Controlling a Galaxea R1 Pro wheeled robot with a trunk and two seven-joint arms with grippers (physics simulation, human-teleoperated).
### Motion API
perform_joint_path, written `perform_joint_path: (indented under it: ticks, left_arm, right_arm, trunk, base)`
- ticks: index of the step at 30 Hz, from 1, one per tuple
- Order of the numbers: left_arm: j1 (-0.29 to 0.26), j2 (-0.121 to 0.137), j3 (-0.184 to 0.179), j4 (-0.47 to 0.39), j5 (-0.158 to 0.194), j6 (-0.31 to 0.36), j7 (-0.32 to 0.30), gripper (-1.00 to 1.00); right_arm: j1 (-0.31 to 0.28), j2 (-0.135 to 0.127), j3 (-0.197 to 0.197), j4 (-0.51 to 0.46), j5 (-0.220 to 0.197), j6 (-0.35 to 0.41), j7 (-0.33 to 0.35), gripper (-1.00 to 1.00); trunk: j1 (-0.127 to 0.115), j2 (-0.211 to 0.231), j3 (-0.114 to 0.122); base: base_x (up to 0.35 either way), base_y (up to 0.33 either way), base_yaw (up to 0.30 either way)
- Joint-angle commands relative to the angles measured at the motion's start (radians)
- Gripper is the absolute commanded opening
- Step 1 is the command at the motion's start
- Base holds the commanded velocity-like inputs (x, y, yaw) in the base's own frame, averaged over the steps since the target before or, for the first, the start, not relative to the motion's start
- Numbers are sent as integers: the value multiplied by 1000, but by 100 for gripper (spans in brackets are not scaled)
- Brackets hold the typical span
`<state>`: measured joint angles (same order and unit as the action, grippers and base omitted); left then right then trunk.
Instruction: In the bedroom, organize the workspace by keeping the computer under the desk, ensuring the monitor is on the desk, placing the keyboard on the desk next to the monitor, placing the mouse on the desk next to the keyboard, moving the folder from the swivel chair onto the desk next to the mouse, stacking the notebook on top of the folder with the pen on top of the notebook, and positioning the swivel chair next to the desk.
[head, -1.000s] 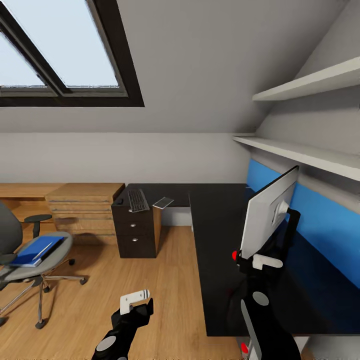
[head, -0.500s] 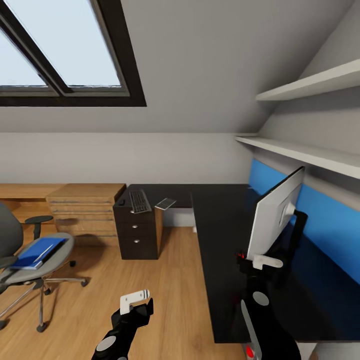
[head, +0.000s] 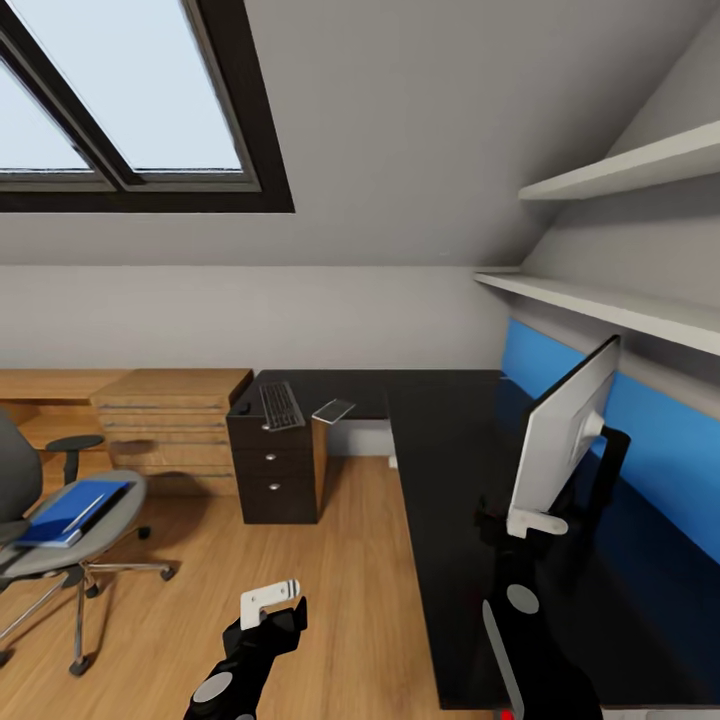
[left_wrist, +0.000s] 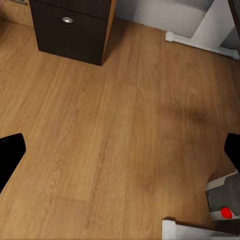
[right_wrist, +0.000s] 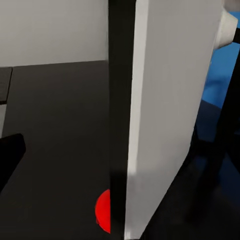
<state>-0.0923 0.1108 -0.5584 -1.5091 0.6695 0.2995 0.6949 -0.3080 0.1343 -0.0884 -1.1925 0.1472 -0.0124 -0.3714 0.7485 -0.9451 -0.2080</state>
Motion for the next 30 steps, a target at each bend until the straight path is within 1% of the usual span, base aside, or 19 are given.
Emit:
perform_joint_path:
  ticks: [1,4,8,16,21,27,30]
  left_arm:
    - [-1,1,-2,-1,5,3,8,100]
    - [-1,0,-3,-1,4,3,8,100]
    - [-1,1,-3,-1,4,2,8,100]
    - [-1,0,-3,0,4,1,8,100]
    - [-1,0,-3,0,4,1,8,100]
    - [-1,0,-4,0,4,0,8,100]
    - [-1,0,-4,0,5,1,8,100]
  right_arm:
    - [-1,1,-2,1,7,-3,-1,100]
    - [0,-1,-2,1,7,-8,-1,100]
    - [2,-2,-5,0,7,-10,-5,100]
    - [3,-4,-10,-1,6,-9,-105,100]
    - [3,-4,-10,-1,6,-10,-107,100]
    - [3,-4,-10,-1,6,-9,-107,100]
    - [3,-4,-10,-1,6,-9,-107,100]
  trunk:
    - [0,-1,-1]
    - [0,-1,-1]
    - [0,-1,-1]
    - [0,-1,-1]
    - [0,-1,-1]
    - [0,-1,-1]
    - [0,-1,-1]
  base:
    - [232,3,0]
    - [207,1,0]
    - [74,0,0]
    - [112,0,0]
    - [42,0,0]
    - [226,-53,0]
    - [50,-17,0]
